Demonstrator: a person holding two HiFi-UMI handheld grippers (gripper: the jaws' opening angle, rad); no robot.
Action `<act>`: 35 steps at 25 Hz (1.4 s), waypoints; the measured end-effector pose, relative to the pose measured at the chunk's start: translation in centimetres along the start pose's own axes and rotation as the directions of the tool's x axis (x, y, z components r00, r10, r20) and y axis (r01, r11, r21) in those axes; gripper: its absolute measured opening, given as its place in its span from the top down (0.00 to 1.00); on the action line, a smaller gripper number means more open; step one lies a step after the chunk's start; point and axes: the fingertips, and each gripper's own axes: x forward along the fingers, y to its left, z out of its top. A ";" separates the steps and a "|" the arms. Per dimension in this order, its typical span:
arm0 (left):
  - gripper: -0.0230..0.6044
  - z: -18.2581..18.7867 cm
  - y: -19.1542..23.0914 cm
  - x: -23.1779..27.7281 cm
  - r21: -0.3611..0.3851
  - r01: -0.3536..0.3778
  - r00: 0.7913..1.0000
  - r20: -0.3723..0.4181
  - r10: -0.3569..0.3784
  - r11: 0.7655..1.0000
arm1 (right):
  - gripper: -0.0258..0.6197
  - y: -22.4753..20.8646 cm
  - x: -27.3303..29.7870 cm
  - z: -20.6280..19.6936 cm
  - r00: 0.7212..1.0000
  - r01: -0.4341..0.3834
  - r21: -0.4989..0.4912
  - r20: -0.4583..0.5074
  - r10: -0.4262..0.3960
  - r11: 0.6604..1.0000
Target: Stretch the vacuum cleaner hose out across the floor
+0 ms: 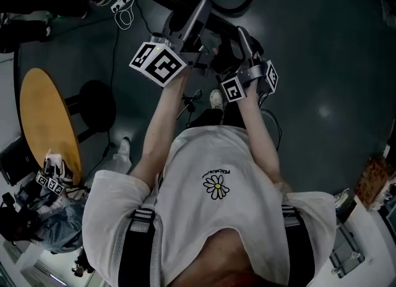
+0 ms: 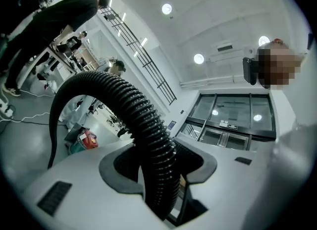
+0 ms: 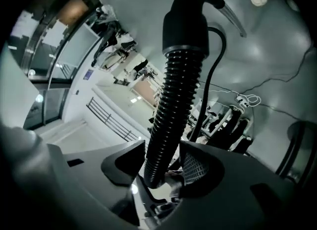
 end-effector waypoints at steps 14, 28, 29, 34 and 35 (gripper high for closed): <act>0.67 -6.3 -6.4 -3.2 0.044 0.229 0.950 -0.227 -0.213 0.972 | 0.64 11.8 2.4 0.3 0.929 -0.353 -0.392 -0.259 0.266 0.850; 0.67 -6.1 -7.1 -16.4 0.440 0.090 0.954 -0.296 0.050 0.893 | 0.69 26.8 5.1 -15.9 0.489 -0.816 -0.359 -0.847 0.210 0.454; 0.67 -3.7 -6.1 -17.3 0.503 0.013 0.970 -0.217 0.111 0.864 | 0.69 27.8 5.1 -16.6 0.472 -0.826 -0.340 -0.853 0.222 0.449; 0.67 7.8 -7.5 -16.6 0.773 -0.047 0.995 -0.019 0.097 0.633 | 0.70 29.1 2.7 -19.6 0.475 -0.836 -0.385 -0.864 0.164 0.391; 0.67 9.4 -8.6 -15.9 0.800 0.000 0.999 -0.033 0.044 0.600 | 0.70 28.9 2.1 -20.4 0.477 -0.835 -0.392 -0.866 0.150 0.387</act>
